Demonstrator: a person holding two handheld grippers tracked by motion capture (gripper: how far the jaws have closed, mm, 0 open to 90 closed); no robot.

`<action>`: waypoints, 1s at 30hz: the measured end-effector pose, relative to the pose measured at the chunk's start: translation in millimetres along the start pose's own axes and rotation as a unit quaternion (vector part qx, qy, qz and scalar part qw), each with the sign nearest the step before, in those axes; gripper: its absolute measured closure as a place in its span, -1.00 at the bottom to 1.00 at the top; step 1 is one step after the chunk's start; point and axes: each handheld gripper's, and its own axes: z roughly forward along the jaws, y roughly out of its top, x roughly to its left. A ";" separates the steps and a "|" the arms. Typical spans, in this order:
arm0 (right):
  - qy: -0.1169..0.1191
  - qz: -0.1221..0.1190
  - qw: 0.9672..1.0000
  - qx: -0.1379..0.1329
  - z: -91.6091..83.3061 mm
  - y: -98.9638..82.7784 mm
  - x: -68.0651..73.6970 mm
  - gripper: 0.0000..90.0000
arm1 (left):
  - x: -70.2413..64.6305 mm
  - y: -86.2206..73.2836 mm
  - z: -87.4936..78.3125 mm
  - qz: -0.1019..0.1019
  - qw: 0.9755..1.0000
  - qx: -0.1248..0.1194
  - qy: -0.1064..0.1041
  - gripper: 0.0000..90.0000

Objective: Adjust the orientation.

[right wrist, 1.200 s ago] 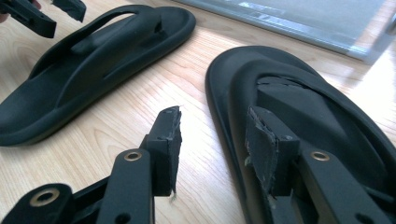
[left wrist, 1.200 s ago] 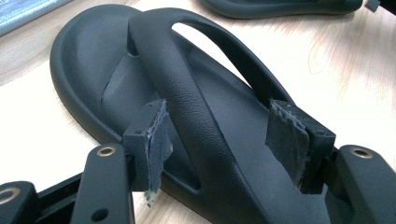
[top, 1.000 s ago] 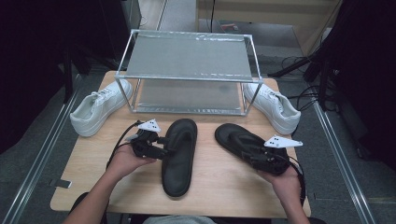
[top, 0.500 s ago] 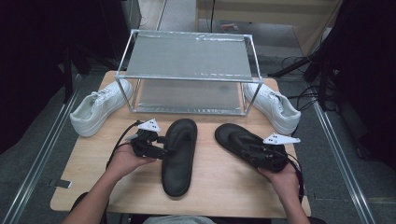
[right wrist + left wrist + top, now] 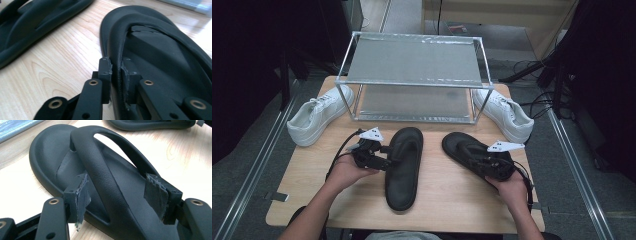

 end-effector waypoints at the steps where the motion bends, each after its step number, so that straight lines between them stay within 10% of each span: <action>1: 0.005 0.002 1.000 0.001 0.5 0.5 -0.2 0.83 | 0.2 -0.1 0.0 -0.001 1.000 -0.001 0.000 -0.19; 30: -0.008 -0.012 1.000 0.003 33.6 45.6 35.4 0.81 | -0.1 -0.3 -0.3 -0.003 1.000 0.002 0.005 -0.18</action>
